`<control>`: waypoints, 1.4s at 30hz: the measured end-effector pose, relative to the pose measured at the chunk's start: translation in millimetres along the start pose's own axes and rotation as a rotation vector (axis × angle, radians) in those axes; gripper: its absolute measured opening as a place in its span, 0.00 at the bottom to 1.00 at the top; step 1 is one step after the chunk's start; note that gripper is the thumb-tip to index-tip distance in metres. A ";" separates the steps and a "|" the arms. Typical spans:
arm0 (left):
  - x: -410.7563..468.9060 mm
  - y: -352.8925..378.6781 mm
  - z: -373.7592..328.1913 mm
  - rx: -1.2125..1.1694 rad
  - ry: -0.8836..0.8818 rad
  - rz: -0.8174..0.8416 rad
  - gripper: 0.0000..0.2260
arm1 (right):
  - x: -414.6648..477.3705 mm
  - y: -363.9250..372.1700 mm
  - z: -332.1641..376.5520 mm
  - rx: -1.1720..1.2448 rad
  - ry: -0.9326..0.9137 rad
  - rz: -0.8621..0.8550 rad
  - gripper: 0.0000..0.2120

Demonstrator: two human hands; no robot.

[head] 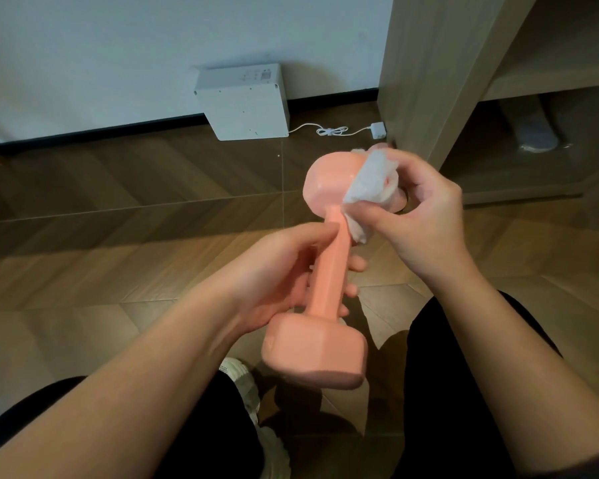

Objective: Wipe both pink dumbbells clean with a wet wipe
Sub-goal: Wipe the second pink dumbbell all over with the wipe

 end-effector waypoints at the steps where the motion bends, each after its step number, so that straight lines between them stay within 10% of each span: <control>1: -0.5 0.0 -2.1 0.012 0.013 0.030 0.15 | 0.2 -1.0 0.9 0.009 -0.016 -0.006 0.23; 21: 5.4 -21.4 -2.2 0.327 0.071 -0.181 0.25 | -0.9 7.7 -7.5 -0.050 0.059 0.078 0.24; 32: -0.3 -6.2 -4.0 -0.046 0.106 0.124 0.17 | 3.1 -2.7 -5.2 0.053 -0.028 -0.020 0.24; 42: 6.7 -17.2 3.3 0.259 0.082 -0.245 0.13 | -1.1 3.7 -6.9 -0.050 0.035 0.043 0.24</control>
Point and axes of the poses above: each hand's wrist, its own x-axis towards the middle knuckle, its own y-axis out of the palm, z = x × y, the point moved 6 cm from there along x, towards the middle knuckle
